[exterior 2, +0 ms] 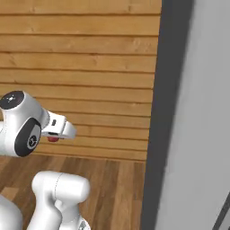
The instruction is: Take the strawberry from the fridge and place it on top of the pancake, located on the dining counter.
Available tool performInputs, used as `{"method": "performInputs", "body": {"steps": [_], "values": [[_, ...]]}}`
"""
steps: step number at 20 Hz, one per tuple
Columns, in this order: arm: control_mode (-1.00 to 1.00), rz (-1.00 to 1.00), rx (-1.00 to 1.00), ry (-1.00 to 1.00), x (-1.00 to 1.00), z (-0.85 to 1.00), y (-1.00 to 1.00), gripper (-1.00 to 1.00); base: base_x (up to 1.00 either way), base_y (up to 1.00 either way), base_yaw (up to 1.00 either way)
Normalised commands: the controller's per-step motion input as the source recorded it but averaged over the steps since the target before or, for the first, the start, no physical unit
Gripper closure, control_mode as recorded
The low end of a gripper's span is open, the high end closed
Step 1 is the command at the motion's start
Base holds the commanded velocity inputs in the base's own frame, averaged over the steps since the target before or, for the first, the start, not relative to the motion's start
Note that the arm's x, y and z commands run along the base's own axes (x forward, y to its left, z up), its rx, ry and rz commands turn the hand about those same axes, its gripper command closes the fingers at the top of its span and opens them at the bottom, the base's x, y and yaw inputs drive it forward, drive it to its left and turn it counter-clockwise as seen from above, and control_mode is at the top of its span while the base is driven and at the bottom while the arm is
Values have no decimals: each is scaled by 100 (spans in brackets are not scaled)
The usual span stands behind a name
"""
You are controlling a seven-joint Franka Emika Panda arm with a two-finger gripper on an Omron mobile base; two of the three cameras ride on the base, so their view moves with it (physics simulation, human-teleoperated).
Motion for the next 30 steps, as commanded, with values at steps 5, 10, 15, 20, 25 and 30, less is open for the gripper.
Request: {"method": "performInputs", "body": {"steps": [5,10,15,20,25,30], "values": [[100,0,0,0,0,0,0,100,100,19,-3],[100,0,0,0,0,0,0,100,100,56,32],[100,0,0,0,0,0,0,100,77,35,75],[100,0,0,0,0,0,0,100,27,2,97],[100,0,0,0,0,0,0,100,23,0,100],[100,0,0,0,0,0,0,100,68,0,92]]}}
